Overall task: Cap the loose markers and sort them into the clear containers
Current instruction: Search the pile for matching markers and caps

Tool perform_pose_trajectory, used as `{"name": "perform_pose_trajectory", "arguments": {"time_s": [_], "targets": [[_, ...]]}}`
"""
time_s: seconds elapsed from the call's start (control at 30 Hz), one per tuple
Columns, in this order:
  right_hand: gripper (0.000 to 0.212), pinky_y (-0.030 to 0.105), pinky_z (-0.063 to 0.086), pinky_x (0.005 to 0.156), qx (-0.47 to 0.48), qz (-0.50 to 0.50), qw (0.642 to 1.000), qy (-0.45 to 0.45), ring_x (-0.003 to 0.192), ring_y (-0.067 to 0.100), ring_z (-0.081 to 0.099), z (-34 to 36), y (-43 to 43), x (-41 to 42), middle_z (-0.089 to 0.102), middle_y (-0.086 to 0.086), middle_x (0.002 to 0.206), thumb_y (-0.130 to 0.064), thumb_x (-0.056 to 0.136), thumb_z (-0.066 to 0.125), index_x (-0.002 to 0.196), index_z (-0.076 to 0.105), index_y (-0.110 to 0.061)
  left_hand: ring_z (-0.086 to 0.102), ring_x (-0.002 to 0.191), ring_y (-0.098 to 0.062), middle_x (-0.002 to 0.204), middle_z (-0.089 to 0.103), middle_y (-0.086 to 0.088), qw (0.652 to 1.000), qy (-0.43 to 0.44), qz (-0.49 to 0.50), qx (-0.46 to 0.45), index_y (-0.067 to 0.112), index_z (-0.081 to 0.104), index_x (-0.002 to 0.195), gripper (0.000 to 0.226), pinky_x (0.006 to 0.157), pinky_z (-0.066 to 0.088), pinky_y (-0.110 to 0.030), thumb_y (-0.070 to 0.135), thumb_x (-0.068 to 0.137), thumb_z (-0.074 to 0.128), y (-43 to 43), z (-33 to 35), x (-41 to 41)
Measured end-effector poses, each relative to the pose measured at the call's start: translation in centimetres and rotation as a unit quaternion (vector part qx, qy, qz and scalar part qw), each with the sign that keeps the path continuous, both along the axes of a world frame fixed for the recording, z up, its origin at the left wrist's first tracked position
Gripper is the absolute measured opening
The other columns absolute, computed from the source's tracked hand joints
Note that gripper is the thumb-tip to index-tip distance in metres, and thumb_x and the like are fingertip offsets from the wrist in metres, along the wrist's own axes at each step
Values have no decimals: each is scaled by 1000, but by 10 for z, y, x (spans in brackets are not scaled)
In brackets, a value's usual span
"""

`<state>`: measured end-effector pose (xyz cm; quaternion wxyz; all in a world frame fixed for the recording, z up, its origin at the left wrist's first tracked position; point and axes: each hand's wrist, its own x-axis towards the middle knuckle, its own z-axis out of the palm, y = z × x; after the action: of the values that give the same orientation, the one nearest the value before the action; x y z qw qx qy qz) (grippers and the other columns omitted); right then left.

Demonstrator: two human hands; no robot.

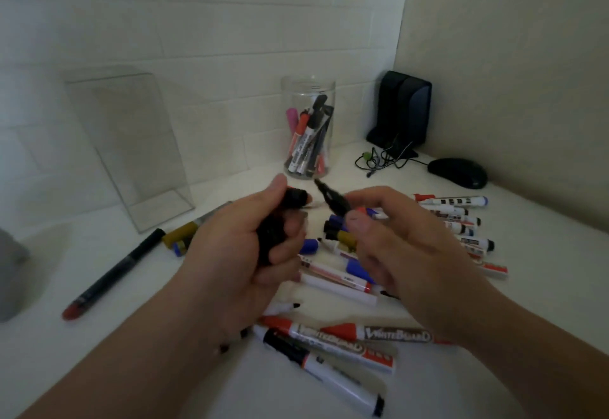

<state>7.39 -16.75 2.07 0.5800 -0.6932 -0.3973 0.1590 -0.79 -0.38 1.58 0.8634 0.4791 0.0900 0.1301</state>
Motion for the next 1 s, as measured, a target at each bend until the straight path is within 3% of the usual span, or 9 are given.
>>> {"name": "perform_pose_trajectory", "arguments": {"time_s": [0.1, 0.23, 0.37, 0.5, 0.63, 0.8, 0.9, 1.0], "targets": [[24, 28, 30, 45, -10, 42, 999, 17, 51, 20, 36, 2, -4, 4, 45, 6, 60, -50, 77, 49, 94, 67, -45, 27, 42, -6, 63, 39, -1, 997, -40, -3, -62, 9, 47, 88, 30, 28, 23, -14, 37, 97, 52, 7, 1, 0], [35, 27, 38, 49, -41, 24, 997, -57, 50, 14, 41, 2, -5, 8, 49, 9, 58, -60, 72, 45, 100, 64, -54, 28, 41, -7, 63, 38, -1, 997, -57, -14, -51, 10, 45, 86, 30, 29, 23, -15, 38, 96, 54, 8, -2, 1], [31, 22, 34, 47, -44, 24, 995, -82, 49, 10, 39, 5, -6, 5, 51, 7, 59, -54, 76, 44, 101, 62, -57, 29, 42, -8, 62, 39, -2, 998, -62, -20, -17, 9, 46, 84, 32, 31, 21, -16, 37, 95, 56, 8, -6, 1], [27, 21, 36, 47, -46, 20, 993, -104, 49, 12, 41, 3, -7, 7, 54, 8, 62, -52, 80, 47, 103, 61, -57, 28, 42, -9, 60, 42, -4, 996, -61, 1, 60, 8, 57, 77, 33, 34, 20, -19, 36, 94, 56, 3, -7, 0], [22, 21, 36, 48, -42, 13, 989, -140, 54, 24, 48, -1, -8, 10, 57, 8, 64, -30, 95, 56, 104, 63, -50, 26, 46, -17, 64, 40, -14, 984, -50, 32, 169, 12, 68, 77, 27, 41, 21, -22, 35, 90, 67, -1, -9, -1], [23, 25, 47, 55, -68, -21, 968, -242, 60, 14, 57, -5, -9, 10, 65, -9, 75, -43, 90, 51, 106, 64, -53, 24, 48, -20, 63, 40, -17, 968, -55, 41, 241, 4, 72, 98, 29, 46, 20, -30, 31, 91, 62, 3, -14, 0], [33, 23, 50, 58, -67, -51, 948, -307, 63, 8, 61, -6, -11, 11, 67, -19, 77, -42, 91, 55, 123, 61, -46, 26, 46, -19, 62, 44, -14, 973, -51, 27, 224, 1, 70, 107, 30, 44, 22, -25, 26, 94, 60, 1, -10, -2], [35, 20, 51, 56, -60, -80, 922, -373, 66, 3, 61, -6, -10, 10, 67, -22, 78, -44, 94, 56, 128, 62, -38, 28, 44, -18, 59, 45, -11, 977, 3, 49, 208, -2, 68, 99, 53, 43, 23, -25, 48, 94, 50, -5, -4, -3]]}}
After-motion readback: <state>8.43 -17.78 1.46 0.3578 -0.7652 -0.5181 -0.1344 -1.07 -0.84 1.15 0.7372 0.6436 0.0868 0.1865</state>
